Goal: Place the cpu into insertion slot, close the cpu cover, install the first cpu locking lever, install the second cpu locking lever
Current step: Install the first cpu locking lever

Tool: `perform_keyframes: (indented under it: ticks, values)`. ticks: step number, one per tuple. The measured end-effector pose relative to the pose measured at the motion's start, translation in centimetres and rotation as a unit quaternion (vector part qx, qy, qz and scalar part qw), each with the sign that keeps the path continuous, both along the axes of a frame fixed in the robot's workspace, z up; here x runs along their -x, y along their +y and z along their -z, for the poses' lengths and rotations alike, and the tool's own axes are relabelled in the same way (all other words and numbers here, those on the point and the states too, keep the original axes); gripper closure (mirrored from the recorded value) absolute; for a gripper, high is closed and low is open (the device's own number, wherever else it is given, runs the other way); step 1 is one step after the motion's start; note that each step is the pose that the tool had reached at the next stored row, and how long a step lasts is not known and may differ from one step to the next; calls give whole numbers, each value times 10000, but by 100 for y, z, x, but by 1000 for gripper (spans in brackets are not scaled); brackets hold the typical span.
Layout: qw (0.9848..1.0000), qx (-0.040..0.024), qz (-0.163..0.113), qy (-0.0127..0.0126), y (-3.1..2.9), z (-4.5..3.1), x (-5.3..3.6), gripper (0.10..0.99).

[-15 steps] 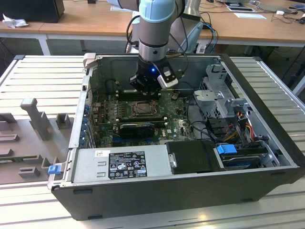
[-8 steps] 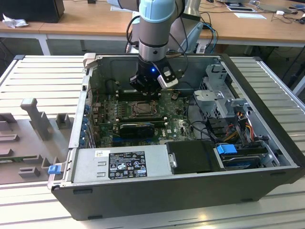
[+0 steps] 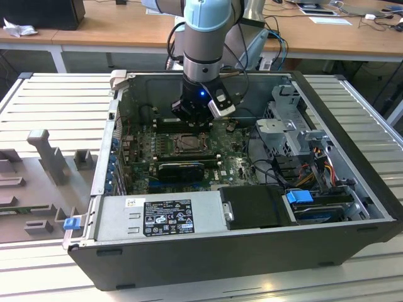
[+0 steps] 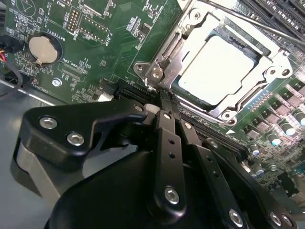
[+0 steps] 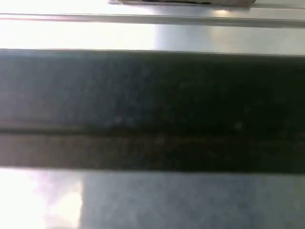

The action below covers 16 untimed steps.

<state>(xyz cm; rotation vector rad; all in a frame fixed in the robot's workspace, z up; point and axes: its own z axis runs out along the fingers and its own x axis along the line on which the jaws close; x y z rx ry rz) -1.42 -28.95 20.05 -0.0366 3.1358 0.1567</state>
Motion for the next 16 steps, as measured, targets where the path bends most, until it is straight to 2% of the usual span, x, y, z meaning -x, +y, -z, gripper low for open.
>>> perform_keyframes:
  ticks: [3,8,16]
  values:
    - [10000,-8,1,-2,1,-8,-3,980]
    - [10000,-5,0,0,0,-153,-4,980]
    - [10000,-5,0,0,-47,-157,-4,980]
